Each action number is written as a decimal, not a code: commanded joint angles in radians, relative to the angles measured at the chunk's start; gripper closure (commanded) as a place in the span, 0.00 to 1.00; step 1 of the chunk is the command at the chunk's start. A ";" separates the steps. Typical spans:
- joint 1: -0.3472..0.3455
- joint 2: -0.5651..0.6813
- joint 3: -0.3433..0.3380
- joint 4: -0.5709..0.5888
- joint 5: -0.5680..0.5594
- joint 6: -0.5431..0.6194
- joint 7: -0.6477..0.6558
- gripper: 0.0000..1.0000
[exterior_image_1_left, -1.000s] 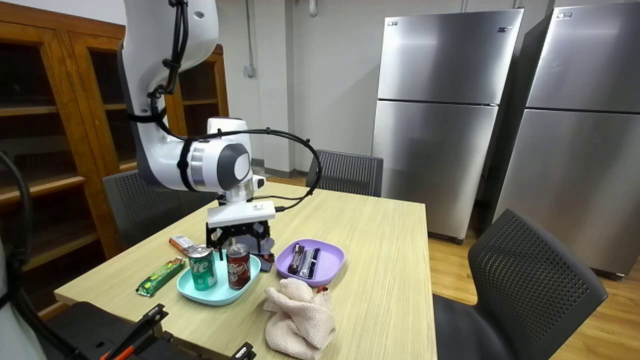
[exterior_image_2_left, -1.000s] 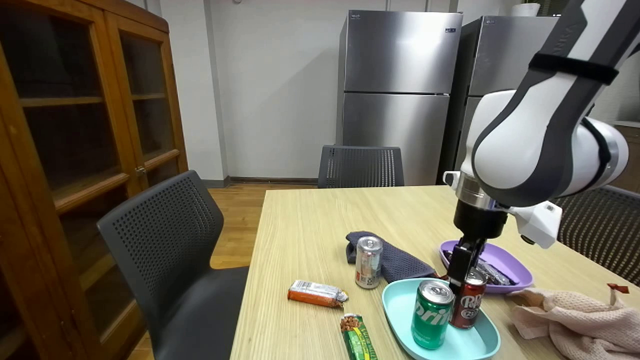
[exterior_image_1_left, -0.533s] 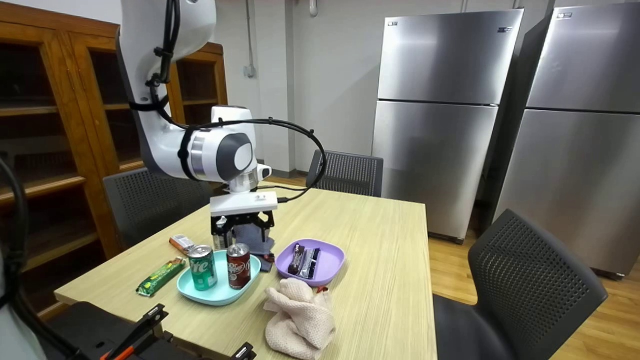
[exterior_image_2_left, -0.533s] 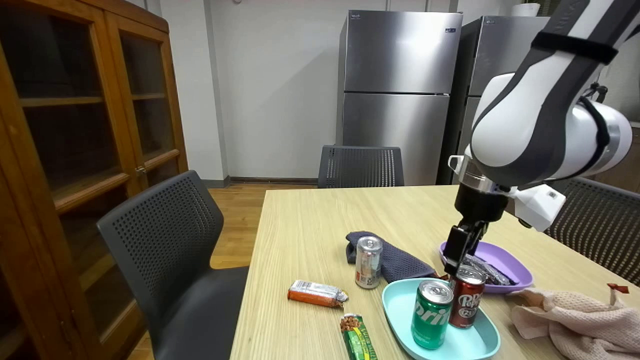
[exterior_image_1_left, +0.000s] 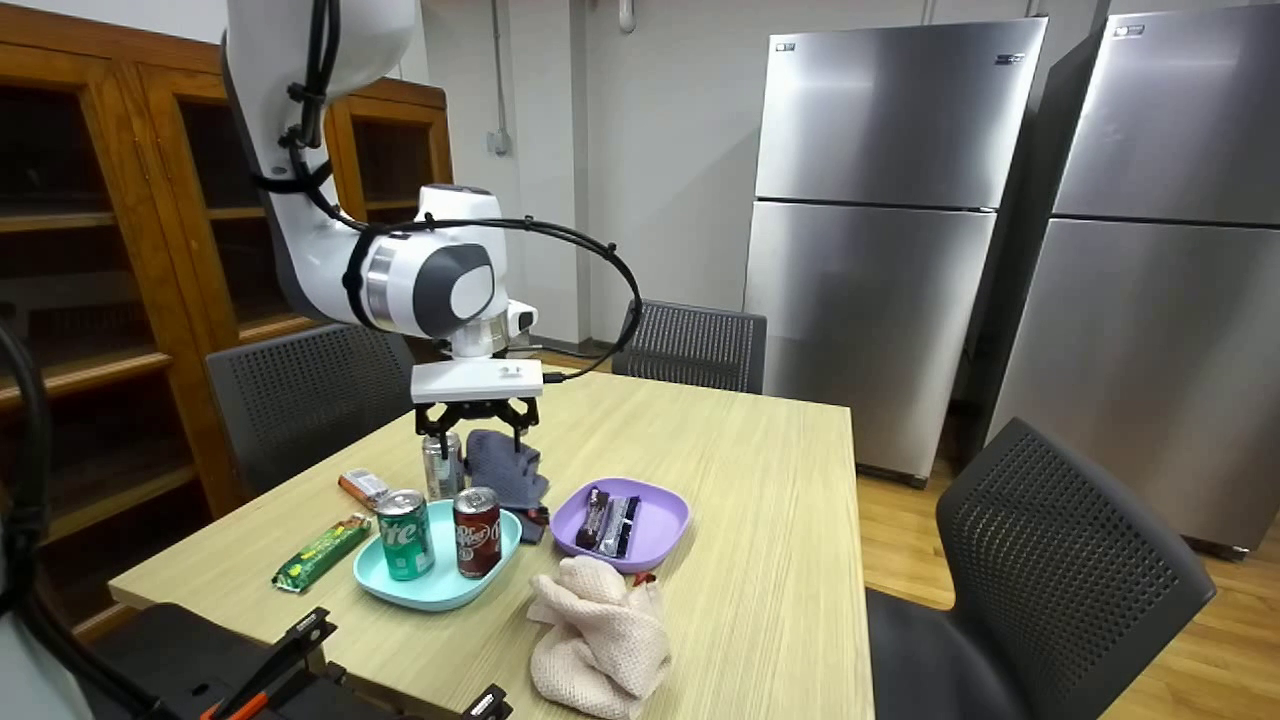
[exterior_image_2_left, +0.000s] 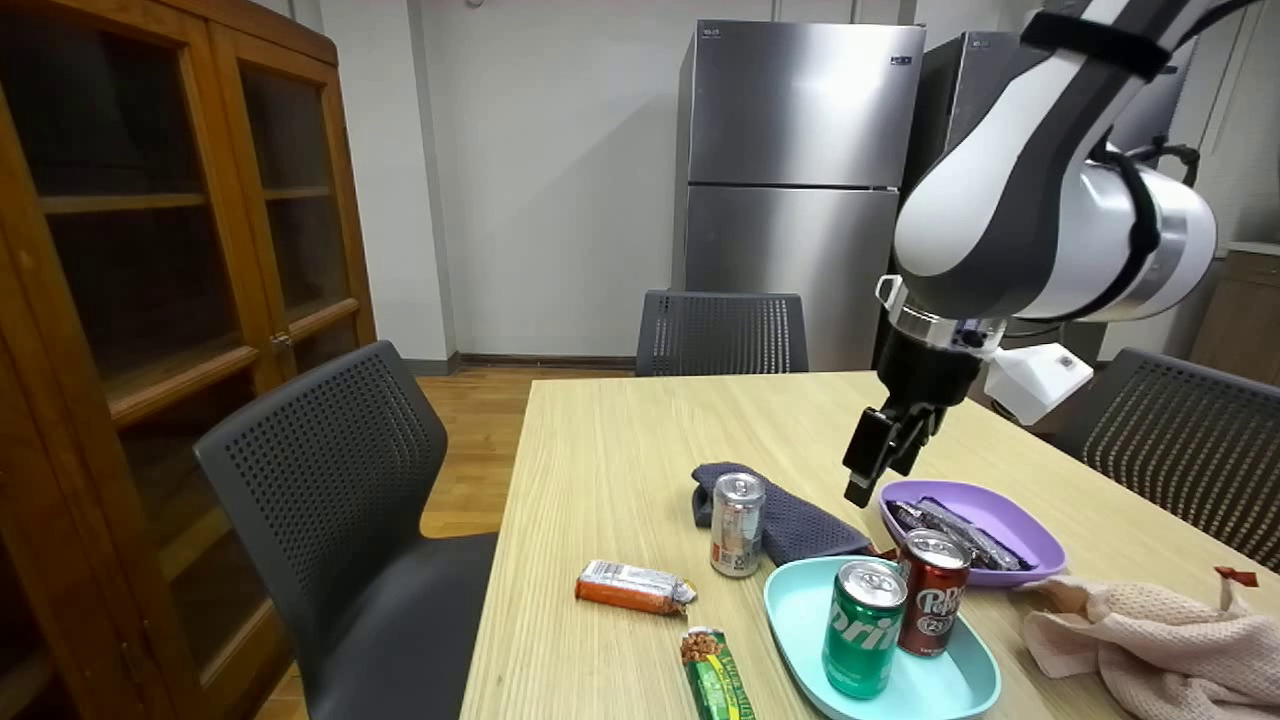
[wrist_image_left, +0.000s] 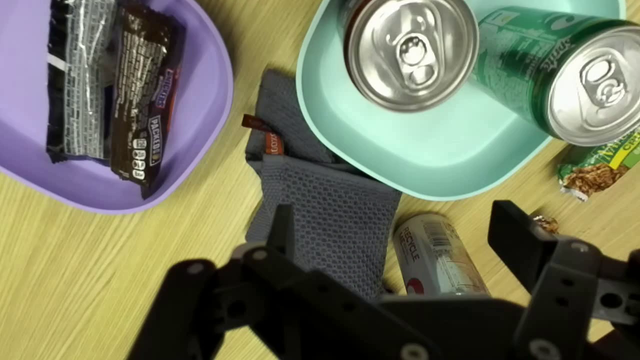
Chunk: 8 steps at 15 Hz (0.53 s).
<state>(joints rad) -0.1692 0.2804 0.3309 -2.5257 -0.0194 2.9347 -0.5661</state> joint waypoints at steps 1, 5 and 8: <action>0.008 -0.010 0.001 0.037 0.019 -0.039 -0.003 0.00; 0.014 0.005 -0.013 0.025 0.006 0.000 -0.001 0.00; 0.014 0.013 -0.013 0.026 0.004 0.001 0.001 0.00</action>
<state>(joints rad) -0.1668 0.2914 0.3272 -2.5020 -0.0190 2.9337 -0.5653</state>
